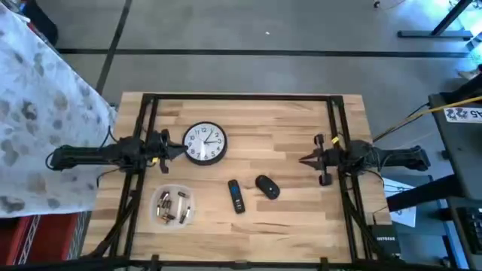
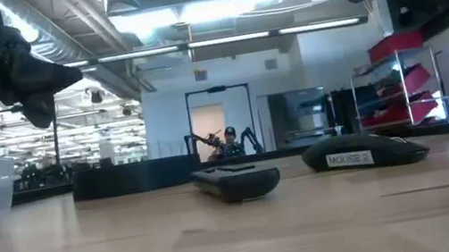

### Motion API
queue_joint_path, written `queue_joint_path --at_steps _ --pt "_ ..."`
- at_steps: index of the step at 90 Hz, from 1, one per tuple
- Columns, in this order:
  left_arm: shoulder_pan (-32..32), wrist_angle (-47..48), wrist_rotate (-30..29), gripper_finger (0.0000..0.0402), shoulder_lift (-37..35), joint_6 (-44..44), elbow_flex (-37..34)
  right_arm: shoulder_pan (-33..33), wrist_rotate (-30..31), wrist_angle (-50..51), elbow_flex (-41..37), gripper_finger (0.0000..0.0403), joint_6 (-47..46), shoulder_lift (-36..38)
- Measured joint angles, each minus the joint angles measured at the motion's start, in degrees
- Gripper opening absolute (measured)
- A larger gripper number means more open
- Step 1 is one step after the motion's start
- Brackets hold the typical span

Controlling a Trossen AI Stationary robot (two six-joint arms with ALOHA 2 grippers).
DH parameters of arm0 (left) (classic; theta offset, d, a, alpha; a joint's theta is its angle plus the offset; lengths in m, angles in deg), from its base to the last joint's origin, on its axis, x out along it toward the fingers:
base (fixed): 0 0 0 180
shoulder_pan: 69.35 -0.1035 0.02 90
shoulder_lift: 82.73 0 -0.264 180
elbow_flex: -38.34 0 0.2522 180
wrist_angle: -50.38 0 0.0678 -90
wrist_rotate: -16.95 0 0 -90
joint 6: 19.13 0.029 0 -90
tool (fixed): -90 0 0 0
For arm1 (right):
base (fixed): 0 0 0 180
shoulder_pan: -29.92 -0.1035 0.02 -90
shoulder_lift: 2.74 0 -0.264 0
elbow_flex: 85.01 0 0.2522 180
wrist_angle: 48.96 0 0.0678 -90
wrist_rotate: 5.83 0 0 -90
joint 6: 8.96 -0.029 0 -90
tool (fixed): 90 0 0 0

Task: Insert battery
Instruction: Open the remote control battery cover

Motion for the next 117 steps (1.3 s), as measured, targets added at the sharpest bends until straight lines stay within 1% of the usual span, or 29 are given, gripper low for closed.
queue_joint_path --at_steps 8,16,25,31,42,57,68,72,79,85,90,98,108,117 --pt "0.0 -0.02 0.01 0.0 0.01 0.0 0.0 0.0 -3.33 -5.24 0.02 0.0014 -10.28 -0.08" --pt "-0.01 -0.02 0.0 0.0 -0.01 -0.01 0.01 0.0 -9.34 -10.0 0.11 0.0014 -15.87 -0.21" --pt "-0.01 -0.01 0.02 0.0 -0.01 0.0 0.01 -0.04 -14.87 -9.34 2.34 0.0014 -20.95 -1.84" --pt "-0.01 -0.02 0.0 0.0 -0.01 0.0 0.0 -0.04 -16.79 -9.43 4.25 0.0014 -21.44 -3.91" --pt "0.01 -0.01 0.02 0.0 -0.01 0.0 0.0 -0.04 -15.82 -9.51 10.11 0.0014 -17.17 -10.82" --pt "0.01 -0.01 0.02 0.0 -0.01 -0.01 0.01 -0.04 -14.8 -9.38 20.47 0.0015 -16.45 -26.31" --pt "0.0 -0.02 0.02 0.0 -0.01 0.0 0.01 -0.85 -14.32 -8.41 27.64 0.0015 -14.02 -40.7" --pt "-0.01 -0.02 0.0 0.0 -0.01 0.0 0.0 -1.67 -12.75 -6.91 29.73 0.0015 -12.81 -46.37" --pt "0.0 -0.02 0.02 0.0 -0.01 0.0 0.01 -3.23 -8.08 -4.15 33.13 0.0016 -11.06 -56.08" --pt "-0.01 -0.02 0.01 0.0 -0.01 0.0 0.0 -4.23 -5.19 -1.91 35.99 0.0025 -9.59 -64.2" --pt "0.01 -0.02 0.0 0.0 0.0 0.0 0.01 -4.88 -3.53 -0.18 38.45 0.0041 -8.81 -70.83" --pt "0.0 -0.01 0.01 0.0 0.0 0.0 0.0 -5.6 -1.28 3.02 42.67 0.0081 -7.41 -80.71" --pt "-0.01 -0.02 0.01 0.0 0.01 0.0 0.0 -6.41 2.47 6.18 48.46 0.0145 -5.92 -91.21" --pt "-0.01 0.0 0.0 0.0 0.01 0.0 0.0 -6.97 4.3 10.06 53.6 0.0206 -5.18 -98.25"
